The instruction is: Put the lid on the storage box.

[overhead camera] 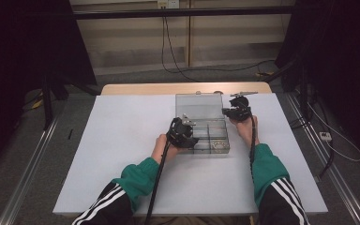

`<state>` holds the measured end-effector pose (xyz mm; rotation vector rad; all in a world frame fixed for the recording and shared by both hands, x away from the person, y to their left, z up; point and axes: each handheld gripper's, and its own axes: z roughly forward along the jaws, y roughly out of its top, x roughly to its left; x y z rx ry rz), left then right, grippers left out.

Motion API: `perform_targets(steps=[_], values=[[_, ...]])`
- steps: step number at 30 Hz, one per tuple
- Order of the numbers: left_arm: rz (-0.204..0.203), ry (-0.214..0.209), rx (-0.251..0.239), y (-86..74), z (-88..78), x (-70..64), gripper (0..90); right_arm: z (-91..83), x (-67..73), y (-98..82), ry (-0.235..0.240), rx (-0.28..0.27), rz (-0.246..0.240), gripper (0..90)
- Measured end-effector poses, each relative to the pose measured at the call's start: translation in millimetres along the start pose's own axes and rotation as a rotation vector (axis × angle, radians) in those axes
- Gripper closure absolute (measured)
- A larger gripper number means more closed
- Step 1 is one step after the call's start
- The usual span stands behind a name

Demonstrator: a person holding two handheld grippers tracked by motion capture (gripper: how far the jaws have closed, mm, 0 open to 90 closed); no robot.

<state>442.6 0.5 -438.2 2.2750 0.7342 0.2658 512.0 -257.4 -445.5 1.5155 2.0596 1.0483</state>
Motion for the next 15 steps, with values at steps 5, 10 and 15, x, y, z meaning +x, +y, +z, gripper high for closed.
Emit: perform_targets(steps=[5, 10, 15], values=[[0.0, 0.0, 0.001, 0.0, -0.1, -0.1, 60.7, -4.6, 0.8, 2.2, 0.003, -0.03, -0.003, 90.0], [0.0, 0.001, 0.0, 0.0, 0.0, -0.1, 60.7, -10.0, 2.1, 5.1, 0.004, -0.058, -0.013, 90.0], [0.0, 0.001, 0.0, 0.0, 0.0, -0.1, 60.7, -15.7, 3.8, 8.4, 0.003, -0.085, -0.027, 90.0]])
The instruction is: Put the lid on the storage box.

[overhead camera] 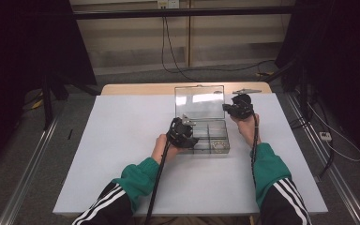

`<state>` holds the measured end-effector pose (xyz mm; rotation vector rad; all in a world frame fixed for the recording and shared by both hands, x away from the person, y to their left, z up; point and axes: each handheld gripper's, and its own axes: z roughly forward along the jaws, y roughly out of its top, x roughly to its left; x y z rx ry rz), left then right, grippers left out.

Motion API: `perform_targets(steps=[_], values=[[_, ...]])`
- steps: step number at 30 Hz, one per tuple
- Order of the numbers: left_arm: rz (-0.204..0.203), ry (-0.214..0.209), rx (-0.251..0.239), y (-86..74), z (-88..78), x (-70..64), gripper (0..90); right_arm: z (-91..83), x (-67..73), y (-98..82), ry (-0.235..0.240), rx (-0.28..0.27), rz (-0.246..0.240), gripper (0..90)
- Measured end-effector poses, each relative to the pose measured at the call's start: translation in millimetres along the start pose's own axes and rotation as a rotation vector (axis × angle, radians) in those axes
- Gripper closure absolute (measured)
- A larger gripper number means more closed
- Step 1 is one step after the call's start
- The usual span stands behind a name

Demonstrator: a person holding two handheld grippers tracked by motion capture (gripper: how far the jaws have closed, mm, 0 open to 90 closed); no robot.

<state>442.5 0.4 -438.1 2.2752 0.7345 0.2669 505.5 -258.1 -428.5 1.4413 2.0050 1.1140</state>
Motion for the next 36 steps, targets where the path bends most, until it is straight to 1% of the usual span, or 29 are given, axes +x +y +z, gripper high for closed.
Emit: perform_targets(steps=[1, 4, 13, 21, 24, 25, 26, 27, 29, 30, 31, 32, 34, 35, 36], values=[[0.0, 0.0, 0.0, 0.0, 0.0, 0.0, 60.7, -1.6, 0.8, 1.1, 0.001, -0.005, 0.001, 90.0], [0.0, 0.0, 0.0, 0.0, 0.0, 0.0, 60.7, -4.6, 1.8, 3.2, 0.0, -0.016, -0.017, 90.0], [-0.001, -0.001, 0.0, -0.1, 0.0, 0.0, 60.6, -11.8, 4.7, 8.9, 0.015, -0.042, -0.029, 90.0], [-0.007, -0.006, -0.004, -0.4, 0.0, 0.5, 60.5, -17.3, 8.0, 14.0, 0.028, -0.059, -0.046, 90.0], [-0.005, 0.0, 0.001, 0.2, -0.4, 0.3, 60.3, -18.3, 7.9, 14.1, 0.033, -0.058, -0.049, 90.0], [-0.01, -0.009, 0.004, 0.3, -0.8, 0.9, 59.8, -18.8, 8.1, 14.2, 0.037, -0.059, -0.047, 90.0], [-0.02, -0.005, -0.007, -0.1, -1.3, 1.2, 59.6, -19.5, 8.0, 14.2, 0.041, -0.059, -0.047, 90.0], [-0.028, -0.005, -0.011, -0.1, -3.1, 1.6, 56.8, -20.2, 8.3, 14.4, 0.041, -0.057, -0.05, 90.0], [-0.034, 0.006, -0.021, 0.1, -9.0, 2.1, 44.7, -21.6, 8.7, 14.7, 0.046, -0.056, -0.054, 90.0], [-0.043, 0.011, -0.026, -0.2, -13.7, 2.3, 38.8, -22.6, 8.8, 14.6, 0.049, -0.058, -0.059, 90.0], [-0.047, 0.028, -0.028, -0.9, -20.8, 2.2, 30.5, -23.8, 9.1, 14.3, 0.051, -0.055, -0.066, 90.0], [-0.051, 0.036, -0.033, -1.8, -27.7, 2.3, 21.7, -25.4, 9.5, 13.8, 0.057, -0.051, -0.069, 90.0], [-0.051, 0.039, -0.042, -4.0, -40.8, 2.7, 14.0, -28.5, 10.5, 13.1, 0.067, -0.044, -0.069, 90.0], [-0.043, 0.053, -0.047, -6.1, -50.1, 2.7, 11.0, -31.1, 11.4, 12.9, 0.075, -0.041, -0.074, 90.0], [-0.038, 0.06, -0.047, -7.6, -55.5, 3.0, 9.0, -35.5, 13.1, 13.0, 0.088, -0.037, -0.082, 90.0]])
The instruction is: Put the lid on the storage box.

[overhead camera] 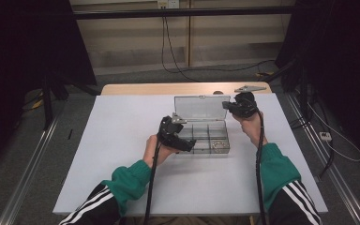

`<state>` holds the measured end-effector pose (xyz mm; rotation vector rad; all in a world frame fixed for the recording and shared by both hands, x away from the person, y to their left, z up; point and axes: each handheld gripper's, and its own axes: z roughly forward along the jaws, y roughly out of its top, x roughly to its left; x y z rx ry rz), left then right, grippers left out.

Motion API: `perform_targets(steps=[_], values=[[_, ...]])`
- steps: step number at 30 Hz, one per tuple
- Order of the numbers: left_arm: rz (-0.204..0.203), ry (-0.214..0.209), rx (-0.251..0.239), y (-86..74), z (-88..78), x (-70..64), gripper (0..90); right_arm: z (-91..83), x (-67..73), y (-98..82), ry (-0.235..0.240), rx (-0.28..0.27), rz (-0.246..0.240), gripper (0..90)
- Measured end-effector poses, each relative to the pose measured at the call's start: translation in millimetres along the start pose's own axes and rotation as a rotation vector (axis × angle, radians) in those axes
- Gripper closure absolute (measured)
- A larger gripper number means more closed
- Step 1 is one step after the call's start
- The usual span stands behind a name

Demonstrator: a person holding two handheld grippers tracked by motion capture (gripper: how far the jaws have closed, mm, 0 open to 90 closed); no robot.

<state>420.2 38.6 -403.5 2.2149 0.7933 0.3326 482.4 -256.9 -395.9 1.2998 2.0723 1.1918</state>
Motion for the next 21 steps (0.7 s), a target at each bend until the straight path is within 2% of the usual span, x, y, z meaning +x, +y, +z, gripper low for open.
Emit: perform_targets(steps=[2, 8, 13, 15, 17, 21], values=[[0.017, 0.012, 0.018, -4.8, -13.9, 2.2, 7.2, -7.7, 3.9, 0.7, 0.0, 0.007, -0.038, 90.0], [0.039, 0.036, 0.028, -25.2, -44.7, 8.2, 2.6, -34.0, 16.4, -9.0, -0.019, 0.047, -0.089, 90.0], [0.034, 0.049, 0.005, -40.2, -60.5, 14.1, 0.8, -54.3, 28.8, -20.8, -0.002, 0.059, -0.096, 89.4], [0.032, 0.055, -0.003, -45.8, -67.1, 15.8, 0.5, -62.9, 34.0, -26.3, -0.001, 0.053, -0.104, 82.5], [0.03, 0.056, -0.012, -51.4, -73.7, 17.1, 0.3, -71.8, 38.7, -32.3, 0.007, 0.047, -0.099, 81.7], [0.022, 0.061, -0.028, -63.5, -86.2, 16.9, 0.1, -88.7, 48.5, -45.0, 0.012, 0.043, -0.087, 67.1]])
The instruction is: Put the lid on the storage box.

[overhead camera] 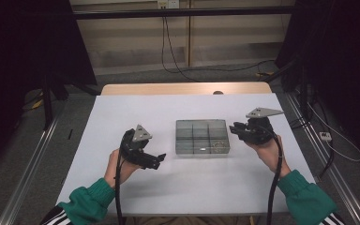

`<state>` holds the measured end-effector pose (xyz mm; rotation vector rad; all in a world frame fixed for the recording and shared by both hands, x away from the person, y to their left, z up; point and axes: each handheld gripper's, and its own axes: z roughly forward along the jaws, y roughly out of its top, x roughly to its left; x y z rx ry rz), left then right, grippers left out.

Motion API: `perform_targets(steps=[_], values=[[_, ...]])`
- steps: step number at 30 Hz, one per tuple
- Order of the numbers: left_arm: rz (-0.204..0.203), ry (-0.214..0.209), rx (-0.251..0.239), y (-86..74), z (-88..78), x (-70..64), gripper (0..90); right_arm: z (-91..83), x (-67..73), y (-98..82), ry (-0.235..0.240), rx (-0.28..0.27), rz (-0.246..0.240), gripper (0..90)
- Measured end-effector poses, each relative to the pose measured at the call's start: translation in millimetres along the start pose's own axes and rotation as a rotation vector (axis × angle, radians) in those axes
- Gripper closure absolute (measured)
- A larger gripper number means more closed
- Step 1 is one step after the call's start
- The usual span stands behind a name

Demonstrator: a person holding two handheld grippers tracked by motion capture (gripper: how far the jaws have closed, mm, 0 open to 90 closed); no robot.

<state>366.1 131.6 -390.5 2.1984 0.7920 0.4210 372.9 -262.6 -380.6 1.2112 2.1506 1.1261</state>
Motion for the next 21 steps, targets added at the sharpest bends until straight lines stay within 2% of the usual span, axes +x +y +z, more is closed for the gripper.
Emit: perform_targets(steps=[3, 5, 9, 13, 16, 21], values=[[0.0, 0.006, -0.003, -7.4, -7.8, -1.4, 0.1, -11.1, 8.5, -8.6, 0.012, 0.002, 0.015, 53.4], [0.0, 0.012, -0.008, -12.5, -13.7, -2.7, 0.1, -19.1, 15.7, -14.7, 0.021, -0.002, 0.021, 40.0], [0.0, 0.031, -0.017, -23.0, -23.6, -5.8, 0.1, -31.9, 28.3, -25.6, 0.032, 0.009, 0.024, 24.1], [-0.015, 0.033, -0.017, -35.2, -30.6, -9.8, 0.1, -40.4, 38.9, -38.3, 0.045, 0.024, 0.021, 15.2], [-0.011, 0.036, -0.012, -42.0, -32.8, -14.3, 0.1, -43.9, 43.1, -47.9, 0.059, 0.03, 0.034, 9.7], [-0.001, 0.039, -0.01, -48.8, -34.5, -18.7, 0.1, -47.2, 50.7, -62.5, 0.073, 0.035, 0.029, 2.5]])
